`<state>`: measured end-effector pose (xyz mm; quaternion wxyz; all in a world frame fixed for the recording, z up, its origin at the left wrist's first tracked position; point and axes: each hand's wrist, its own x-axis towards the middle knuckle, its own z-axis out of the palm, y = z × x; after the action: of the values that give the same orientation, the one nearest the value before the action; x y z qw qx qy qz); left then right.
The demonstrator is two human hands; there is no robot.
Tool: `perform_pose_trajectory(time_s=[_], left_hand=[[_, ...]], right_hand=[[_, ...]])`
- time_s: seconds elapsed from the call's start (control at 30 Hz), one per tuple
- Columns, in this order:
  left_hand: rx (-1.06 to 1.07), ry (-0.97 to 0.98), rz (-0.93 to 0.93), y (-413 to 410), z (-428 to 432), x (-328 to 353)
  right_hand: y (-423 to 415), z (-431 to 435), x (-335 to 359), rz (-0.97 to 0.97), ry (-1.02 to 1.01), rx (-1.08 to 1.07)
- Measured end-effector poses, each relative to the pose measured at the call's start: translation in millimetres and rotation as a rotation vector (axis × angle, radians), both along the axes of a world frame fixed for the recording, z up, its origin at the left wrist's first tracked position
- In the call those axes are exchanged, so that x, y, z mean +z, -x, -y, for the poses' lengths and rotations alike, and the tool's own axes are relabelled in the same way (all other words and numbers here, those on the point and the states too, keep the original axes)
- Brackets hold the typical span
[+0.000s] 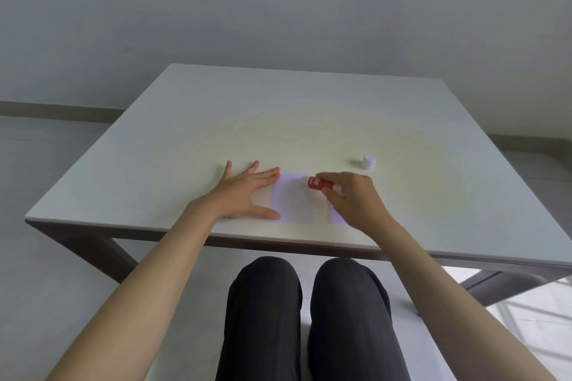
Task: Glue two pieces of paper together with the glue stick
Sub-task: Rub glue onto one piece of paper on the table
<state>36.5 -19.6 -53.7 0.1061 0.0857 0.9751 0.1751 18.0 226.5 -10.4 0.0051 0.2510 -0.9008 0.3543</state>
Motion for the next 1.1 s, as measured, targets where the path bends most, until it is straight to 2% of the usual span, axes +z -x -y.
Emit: perform_pose_trajectory(time_s=[0.13, 0.2, 0.37, 0.5, 0.6, 0.83, 0.93, 1.1], left_hand=[[-0.013, 0.052, 0.000, 2.1, 0.2, -0.3], [-0.015, 0.054, 0.005, 2.0, 0.3, 0.2], [-0.005, 0.033, 0.016, -0.3, -0.6, 2.1], [-0.008, 0.045, 0.012, 0.0, -1.5, 2.1], [-0.017, 0.064, 0.012, 0.8, -1.5, 2.0], [-0.012, 0.050, 0.013, -1.3, -2.5, 3.4], [-0.010, 0.050, 0.016, -1.3, -2.4, 2.6], [-0.009, 0.066, 0.019, 1.1, -2.9, 2.3]], right_hand=[[-19.1, -9.1, -1.4, 0.077, -0.057, 0.189], [-11.6, -11.8, 2.1, 0.104, -0.066, 0.165], [7.6, -10.5, 2.1, 0.039, -0.017, -0.111], [-11.6, -15.6, -3.2, -0.047, -0.042, 0.064], [-23.9, -32.6, 1.3, 0.041, -0.042, 0.212], [-0.2, -30.4, 0.8, 0.077, -0.042, -0.039], [-6.7, -17.2, -1.1, -0.005, -0.030, 0.014], [-9.4, -4.1, 4.1, 0.049, -0.031, 0.149]])
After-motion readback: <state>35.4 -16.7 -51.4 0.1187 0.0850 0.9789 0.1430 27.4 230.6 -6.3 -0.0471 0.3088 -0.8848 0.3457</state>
